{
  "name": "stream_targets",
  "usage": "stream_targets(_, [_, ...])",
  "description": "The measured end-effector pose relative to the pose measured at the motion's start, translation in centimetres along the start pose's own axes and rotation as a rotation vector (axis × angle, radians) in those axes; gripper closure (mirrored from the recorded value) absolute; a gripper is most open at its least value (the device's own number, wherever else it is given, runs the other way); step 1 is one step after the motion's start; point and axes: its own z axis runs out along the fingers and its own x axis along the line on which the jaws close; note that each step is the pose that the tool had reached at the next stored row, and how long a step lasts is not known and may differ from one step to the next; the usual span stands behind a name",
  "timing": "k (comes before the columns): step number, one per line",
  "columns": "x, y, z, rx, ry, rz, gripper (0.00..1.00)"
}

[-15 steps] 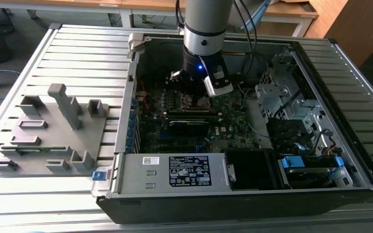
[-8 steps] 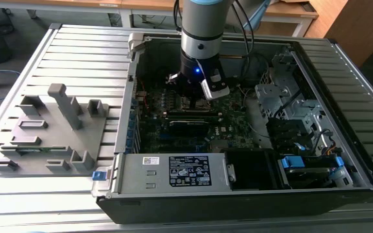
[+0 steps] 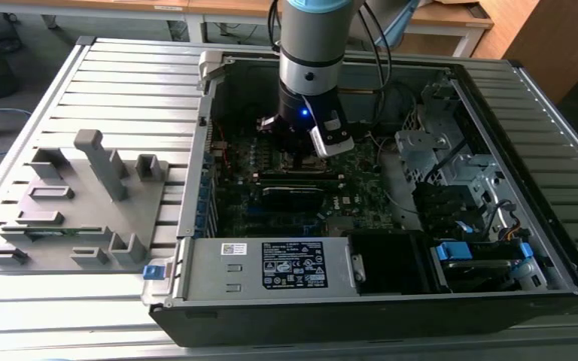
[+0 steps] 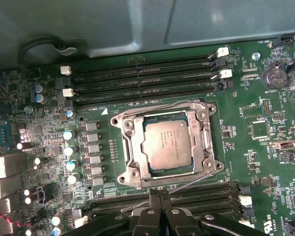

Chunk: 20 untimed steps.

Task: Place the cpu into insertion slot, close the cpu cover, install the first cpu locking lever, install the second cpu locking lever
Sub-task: 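Install the second cpu locking lever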

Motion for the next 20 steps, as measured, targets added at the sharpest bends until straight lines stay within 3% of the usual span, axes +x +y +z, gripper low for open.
stream_targets(11, [0.08,-0.01,0.08,0.0005,-0.0001,0.0,0.89])
stream_targets(20, [1.17,-0.19,0.12,0.0001,-0.0029,0.0,0.89])
